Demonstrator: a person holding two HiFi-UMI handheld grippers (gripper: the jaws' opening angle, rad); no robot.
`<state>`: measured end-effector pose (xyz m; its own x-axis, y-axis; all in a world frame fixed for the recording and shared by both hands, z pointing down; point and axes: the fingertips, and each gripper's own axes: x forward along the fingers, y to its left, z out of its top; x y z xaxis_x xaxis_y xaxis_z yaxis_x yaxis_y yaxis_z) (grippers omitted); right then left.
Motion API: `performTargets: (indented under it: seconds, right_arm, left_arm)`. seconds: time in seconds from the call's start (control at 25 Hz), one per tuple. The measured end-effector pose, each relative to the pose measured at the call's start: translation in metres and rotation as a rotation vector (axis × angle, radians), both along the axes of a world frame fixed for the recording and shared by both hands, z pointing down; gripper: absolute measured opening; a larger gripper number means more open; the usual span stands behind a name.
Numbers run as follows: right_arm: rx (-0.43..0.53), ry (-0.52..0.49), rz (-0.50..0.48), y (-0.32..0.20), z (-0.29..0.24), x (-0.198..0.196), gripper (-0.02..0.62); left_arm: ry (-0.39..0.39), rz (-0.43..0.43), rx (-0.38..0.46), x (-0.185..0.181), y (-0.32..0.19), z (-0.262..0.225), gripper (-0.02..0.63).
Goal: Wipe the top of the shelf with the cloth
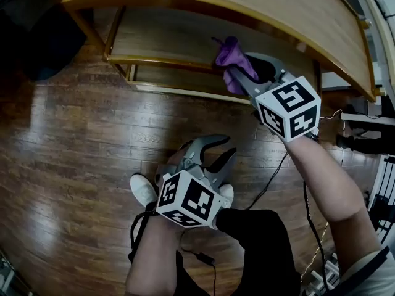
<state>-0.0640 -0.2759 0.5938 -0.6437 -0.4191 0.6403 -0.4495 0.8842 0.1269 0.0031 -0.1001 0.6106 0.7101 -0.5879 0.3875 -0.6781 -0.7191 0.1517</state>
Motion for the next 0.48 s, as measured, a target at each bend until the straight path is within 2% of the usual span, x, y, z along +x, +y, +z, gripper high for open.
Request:
performTargets:
  seconds: [0.2,0.48]
  right_arm:
    - [-0.002,0.035,0.143,-0.021,0.004,0.088,0.118]
    - [0.028,0.154,0.32,-0.042,0.01,0.216,0.12]
  left_arm:
    - [-0.009,0.057,-0.017,0.023,0.005,0.009,0.123]
    - [-0.016,0.11,-0.022,0.043,0.002,0.015,0.124]
